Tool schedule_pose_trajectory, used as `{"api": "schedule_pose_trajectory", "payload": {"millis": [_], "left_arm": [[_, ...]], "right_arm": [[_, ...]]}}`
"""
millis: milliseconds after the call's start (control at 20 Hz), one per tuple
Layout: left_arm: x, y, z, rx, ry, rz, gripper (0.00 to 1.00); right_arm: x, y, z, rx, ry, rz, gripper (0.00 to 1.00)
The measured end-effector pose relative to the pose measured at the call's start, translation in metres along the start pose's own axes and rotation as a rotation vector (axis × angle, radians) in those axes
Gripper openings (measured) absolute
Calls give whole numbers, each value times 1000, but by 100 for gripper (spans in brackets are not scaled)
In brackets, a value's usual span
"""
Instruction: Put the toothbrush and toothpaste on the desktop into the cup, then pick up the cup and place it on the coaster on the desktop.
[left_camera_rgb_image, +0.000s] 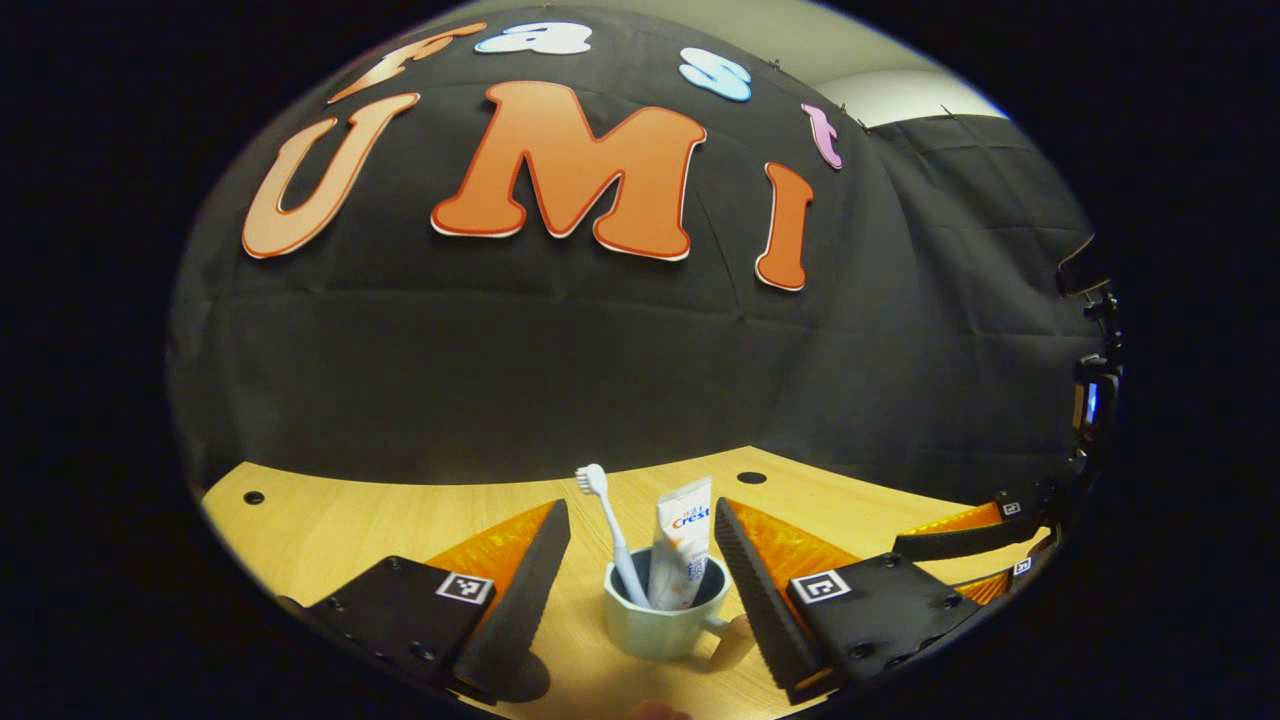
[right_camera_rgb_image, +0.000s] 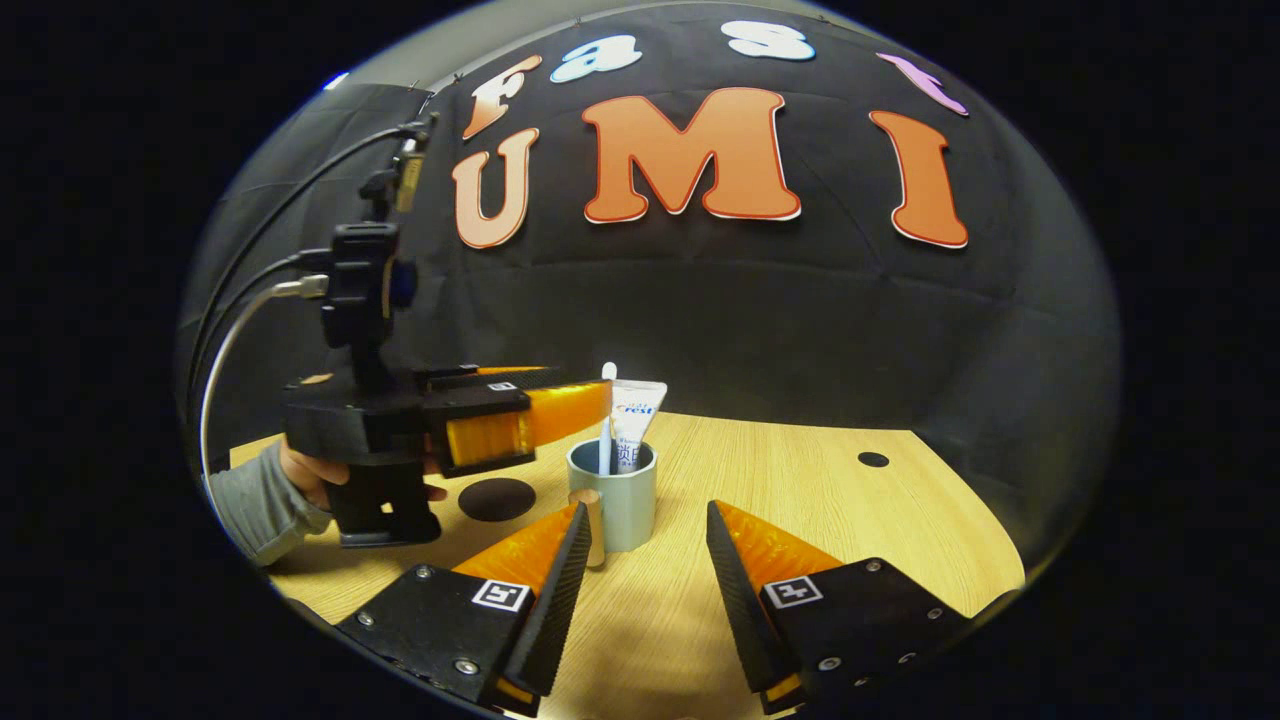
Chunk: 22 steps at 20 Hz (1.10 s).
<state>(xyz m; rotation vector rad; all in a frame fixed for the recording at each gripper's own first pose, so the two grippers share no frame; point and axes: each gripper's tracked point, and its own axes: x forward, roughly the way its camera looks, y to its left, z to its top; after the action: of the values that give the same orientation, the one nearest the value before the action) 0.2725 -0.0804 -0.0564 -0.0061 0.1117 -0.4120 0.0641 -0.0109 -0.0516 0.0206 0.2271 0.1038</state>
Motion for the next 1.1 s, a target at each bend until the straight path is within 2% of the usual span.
{"api": "schedule_pose_trajectory", "payload": {"millis": [50, 250, 450, 750, 1100], "left_arm": [[-12, 5, 4, 13, 0, 19, 96], [-48, 31, 7, 70, 18, 104, 98], [-77, 61, -5, 132, 60, 170, 98], [-107, 93, -9, 120, 55, 228, 98], [-119, 127, -25, 42, 34, 266, 97]], "right_arm": [[4, 3, 2, 0, 12, 4, 71], [21, 18, 4, -17, 76, 23, 71], [40, 15, -3, -102, 177, -12, 71], [58, 36, -7, -53, 318, 39, 71], [80, 29, -26, -96, 506, -26, 72]]}}
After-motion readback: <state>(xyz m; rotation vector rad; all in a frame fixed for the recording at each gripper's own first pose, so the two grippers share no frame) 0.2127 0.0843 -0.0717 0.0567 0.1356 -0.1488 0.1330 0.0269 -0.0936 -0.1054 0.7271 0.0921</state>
